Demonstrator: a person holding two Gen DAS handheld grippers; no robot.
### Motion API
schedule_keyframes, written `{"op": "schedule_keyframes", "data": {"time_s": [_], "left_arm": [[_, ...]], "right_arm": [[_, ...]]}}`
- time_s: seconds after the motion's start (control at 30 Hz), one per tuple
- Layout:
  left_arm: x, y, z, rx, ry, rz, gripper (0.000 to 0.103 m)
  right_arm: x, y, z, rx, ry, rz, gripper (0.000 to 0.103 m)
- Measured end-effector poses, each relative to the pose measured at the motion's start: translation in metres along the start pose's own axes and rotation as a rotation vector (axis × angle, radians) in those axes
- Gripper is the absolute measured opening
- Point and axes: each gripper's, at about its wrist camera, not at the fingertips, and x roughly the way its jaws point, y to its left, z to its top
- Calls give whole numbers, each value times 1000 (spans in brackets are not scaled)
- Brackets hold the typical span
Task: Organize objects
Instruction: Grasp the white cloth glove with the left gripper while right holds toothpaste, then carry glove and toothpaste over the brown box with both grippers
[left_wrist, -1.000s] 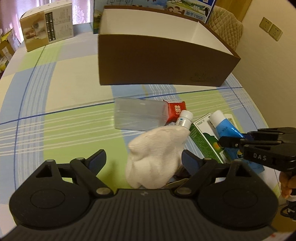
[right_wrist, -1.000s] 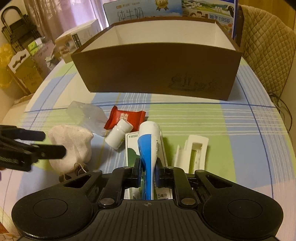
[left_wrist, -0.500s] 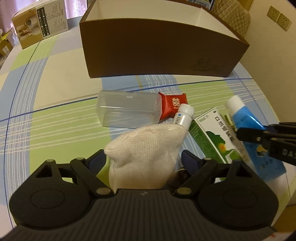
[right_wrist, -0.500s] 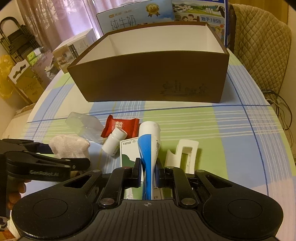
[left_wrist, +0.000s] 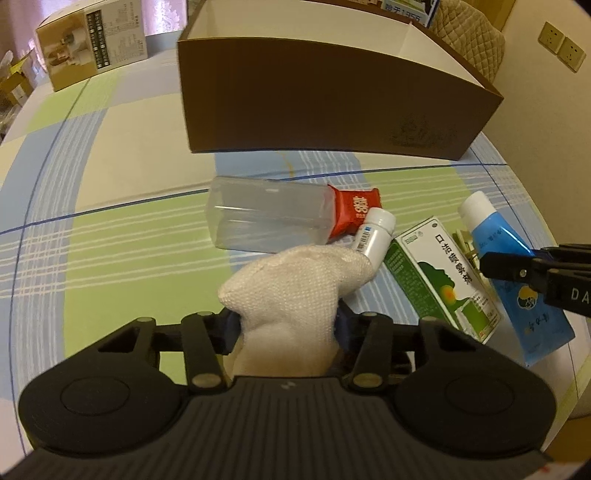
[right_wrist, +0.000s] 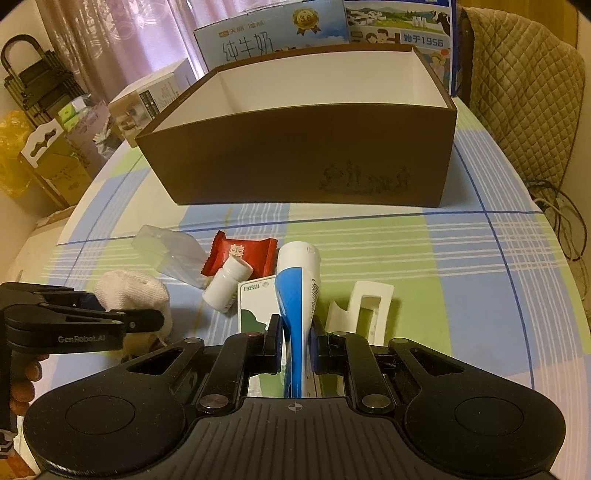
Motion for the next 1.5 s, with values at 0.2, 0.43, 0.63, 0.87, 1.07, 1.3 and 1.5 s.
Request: {"op": "schedule_keyframes", "data": {"time_s": [0.2, 0.43, 0.63, 0.87, 1.07, 1.3, 1.5], "left_arm": [[-16, 13, 1, -37, -26, 17, 41], [-44, 27, 12, -76, -83, 37, 41], [-65, 30, 32, -81, -152, 33, 41], [-77, 22, 69, -55, -224, 21, 41], [-74, 15, 116, -27, -285, 26, 42], [-56, 12, 171, -2, -304, 47, 42], [-27, 14, 203, 10, -269, 63, 42]], "right_arm": [[-1, 0, 3, -7, -6, 13, 10], [-5, -2, 8, -9, -15, 28, 10], [-14, -8, 23, -1, -47, 41, 10], [-23, -18, 66, -14, -129, 36, 10], [-28, -27, 117, -41, -214, 28, 10], [-20, -39, 171, -60, -279, 9, 10], [4, -51, 203, -57, -283, -20, 10]]}}
